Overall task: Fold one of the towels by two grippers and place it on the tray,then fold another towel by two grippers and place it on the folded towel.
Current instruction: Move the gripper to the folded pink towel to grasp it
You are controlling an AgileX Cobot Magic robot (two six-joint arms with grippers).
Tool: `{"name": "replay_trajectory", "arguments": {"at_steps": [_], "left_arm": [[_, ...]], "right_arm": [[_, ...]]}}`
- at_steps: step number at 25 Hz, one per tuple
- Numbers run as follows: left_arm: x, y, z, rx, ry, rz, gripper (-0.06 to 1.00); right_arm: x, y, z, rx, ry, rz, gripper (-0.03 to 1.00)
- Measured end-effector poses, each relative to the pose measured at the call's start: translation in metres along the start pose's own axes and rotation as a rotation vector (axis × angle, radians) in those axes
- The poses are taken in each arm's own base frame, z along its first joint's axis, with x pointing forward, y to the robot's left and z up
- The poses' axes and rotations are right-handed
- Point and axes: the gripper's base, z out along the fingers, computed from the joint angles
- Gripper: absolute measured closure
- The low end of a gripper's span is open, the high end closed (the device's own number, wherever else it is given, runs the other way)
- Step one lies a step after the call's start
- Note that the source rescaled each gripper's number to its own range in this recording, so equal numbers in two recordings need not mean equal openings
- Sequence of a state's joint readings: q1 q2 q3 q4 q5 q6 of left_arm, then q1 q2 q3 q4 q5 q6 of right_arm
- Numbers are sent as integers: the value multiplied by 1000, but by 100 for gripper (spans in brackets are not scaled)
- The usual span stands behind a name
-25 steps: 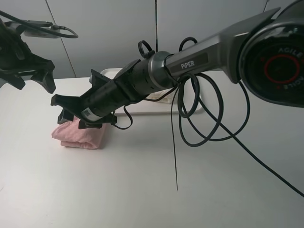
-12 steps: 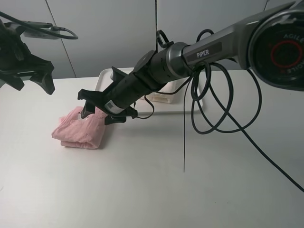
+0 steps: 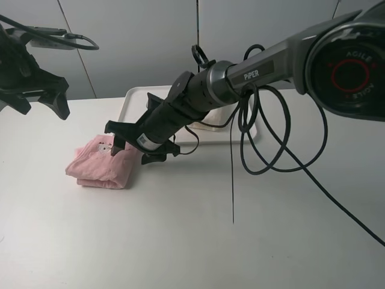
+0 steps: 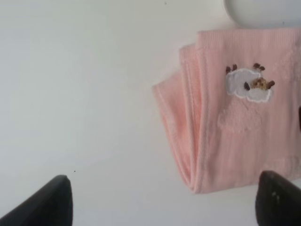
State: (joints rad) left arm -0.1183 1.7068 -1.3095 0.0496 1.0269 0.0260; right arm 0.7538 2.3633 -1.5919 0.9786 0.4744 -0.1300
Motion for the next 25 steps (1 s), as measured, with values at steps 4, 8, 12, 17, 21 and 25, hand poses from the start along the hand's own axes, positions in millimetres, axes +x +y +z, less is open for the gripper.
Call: {"name": "replay_trajectory", "arguments": {"at_steps": [4, 8, 12, 17, 21, 25], "left_arm": [[0, 0, 0, 0, 0, 1, -5], [0, 0, 0, 0, 0, 2, -5], [0, 0, 0, 0, 0, 2, -5], [0, 0, 0, 0, 0, 2, -5], [0, 0, 0, 2, 0, 1, -5], [0, 0, 0, 2, 0, 1, -5]], "right_arm": [[5, 6, 3, -1, -11, -6, 22], [6, 4, 6, 4, -10, 1, 22], [9, 5, 9, 3, -4, 6, 22], [13, 5, 15, 3, -7, 22, 22], [13, 5, 16, -5, -10, 43, 24], [15, 5, 19, -1, -20, 44, 33]]}}
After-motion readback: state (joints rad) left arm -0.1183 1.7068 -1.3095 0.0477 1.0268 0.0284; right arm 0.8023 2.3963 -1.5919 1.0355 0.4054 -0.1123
